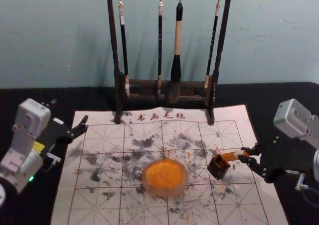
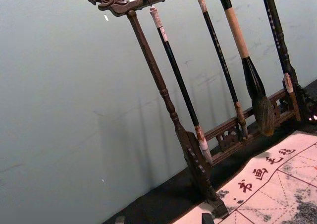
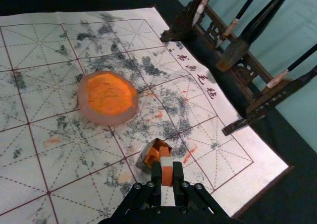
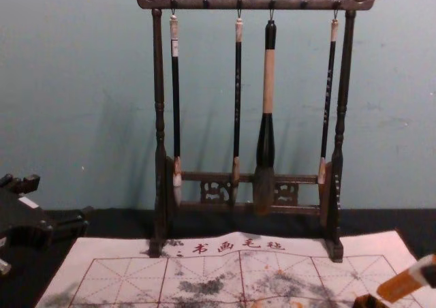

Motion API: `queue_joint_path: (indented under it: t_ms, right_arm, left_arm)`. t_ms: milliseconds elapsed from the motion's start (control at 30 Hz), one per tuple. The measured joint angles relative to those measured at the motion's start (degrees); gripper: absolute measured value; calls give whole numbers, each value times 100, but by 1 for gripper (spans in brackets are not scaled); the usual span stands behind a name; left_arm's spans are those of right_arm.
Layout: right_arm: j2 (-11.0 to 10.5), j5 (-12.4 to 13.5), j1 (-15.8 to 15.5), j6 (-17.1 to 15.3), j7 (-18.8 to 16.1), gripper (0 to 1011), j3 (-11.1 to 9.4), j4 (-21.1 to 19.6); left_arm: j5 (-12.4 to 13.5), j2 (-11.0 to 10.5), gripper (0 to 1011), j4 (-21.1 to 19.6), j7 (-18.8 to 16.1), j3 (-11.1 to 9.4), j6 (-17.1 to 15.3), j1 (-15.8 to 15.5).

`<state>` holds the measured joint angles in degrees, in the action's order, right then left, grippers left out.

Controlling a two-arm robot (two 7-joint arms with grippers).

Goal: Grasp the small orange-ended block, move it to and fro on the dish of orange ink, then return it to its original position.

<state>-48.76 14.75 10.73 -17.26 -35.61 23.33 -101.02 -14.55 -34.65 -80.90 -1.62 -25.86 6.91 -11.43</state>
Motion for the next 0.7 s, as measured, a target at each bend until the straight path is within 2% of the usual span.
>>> queue_joint_path:
  t_ms: [700]
  right_arm:
    - [166,-65,196,-87,-26,111,190,177]
  left_arm:
    - [0,0,1001,0,0,0,0,0]
